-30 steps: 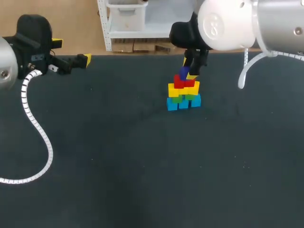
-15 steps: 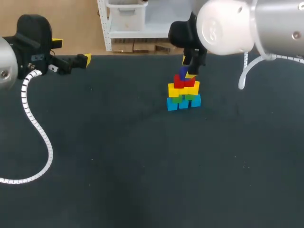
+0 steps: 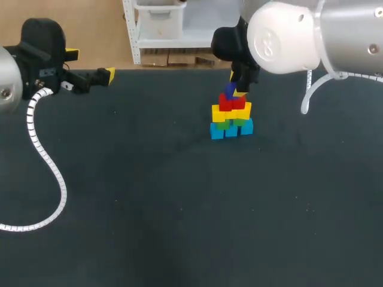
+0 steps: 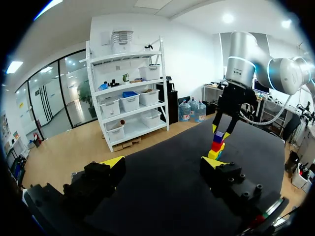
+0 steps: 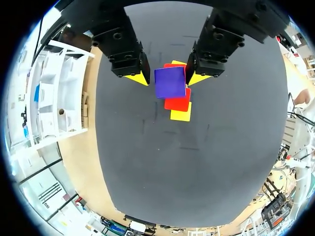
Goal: Place the blue cubes, place green cubes on the blue cubes, place the yellow cubes on the green cubes, then place the red cubes on the yellow cubes, and place purple cube on the red cubes.
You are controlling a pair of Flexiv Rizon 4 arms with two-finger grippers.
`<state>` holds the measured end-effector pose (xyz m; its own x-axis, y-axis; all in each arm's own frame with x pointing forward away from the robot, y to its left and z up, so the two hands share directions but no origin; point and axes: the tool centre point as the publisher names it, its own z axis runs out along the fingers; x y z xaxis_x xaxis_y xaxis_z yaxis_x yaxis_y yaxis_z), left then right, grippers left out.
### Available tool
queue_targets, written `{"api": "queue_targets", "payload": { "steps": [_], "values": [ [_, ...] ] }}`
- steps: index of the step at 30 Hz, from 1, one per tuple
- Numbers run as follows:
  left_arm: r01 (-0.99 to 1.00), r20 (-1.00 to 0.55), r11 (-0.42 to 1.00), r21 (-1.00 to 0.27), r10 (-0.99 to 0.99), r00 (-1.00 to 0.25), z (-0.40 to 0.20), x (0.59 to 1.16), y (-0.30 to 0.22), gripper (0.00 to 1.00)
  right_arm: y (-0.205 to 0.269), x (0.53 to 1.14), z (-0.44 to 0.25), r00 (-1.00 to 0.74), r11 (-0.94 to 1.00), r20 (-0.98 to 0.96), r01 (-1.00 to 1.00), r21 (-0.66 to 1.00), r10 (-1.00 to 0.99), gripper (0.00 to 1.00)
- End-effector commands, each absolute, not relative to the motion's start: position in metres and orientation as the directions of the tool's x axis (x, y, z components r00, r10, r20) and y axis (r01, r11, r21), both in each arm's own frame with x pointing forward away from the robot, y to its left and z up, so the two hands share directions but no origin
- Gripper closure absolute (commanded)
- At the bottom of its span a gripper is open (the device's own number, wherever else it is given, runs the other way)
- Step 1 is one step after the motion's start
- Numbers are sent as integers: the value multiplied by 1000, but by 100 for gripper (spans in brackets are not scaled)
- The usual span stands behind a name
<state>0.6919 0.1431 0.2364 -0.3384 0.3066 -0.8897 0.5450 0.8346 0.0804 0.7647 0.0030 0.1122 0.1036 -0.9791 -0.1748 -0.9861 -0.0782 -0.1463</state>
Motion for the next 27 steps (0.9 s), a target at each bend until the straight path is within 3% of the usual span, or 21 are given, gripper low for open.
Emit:
{"api": "queue_targets", "payload": {
  "steps": [1,2,3,4,5,17,27],
  "values": [
    [575,-893,816,65,305,-332,236,693,147,0,1,762,113,102,-75,-181,-986,-152,-978,51],
    [575,-893,816,65,305,-332,236,693,147,0,1,762,113,102,-74,-181,-986,-152,-978,45],
    [575,-893,816,65,305,-332,236,693,147,0,0,762,112,102,-74,-181,-986,-152,-978,32],
    [575,-893,816,65,305,-332,236,693,147,0,0,761,112,102,-74,-182,-986,-151,-978,12],
    [575,-893,816,65,305,-332,236,693,147,0,0,761,112,101,-74,-182,-986,-151,-978,0],
    [575,-893,816,65,305,-332,236,693,147,0,-14,761,122,60,-24,-229,-987,-156,-972,0],
    [575,-893,816,65,305,-332,236,693,147,0,-53,759,152,-36,107,-335,-975,-195,-942,0]
  ]
}}
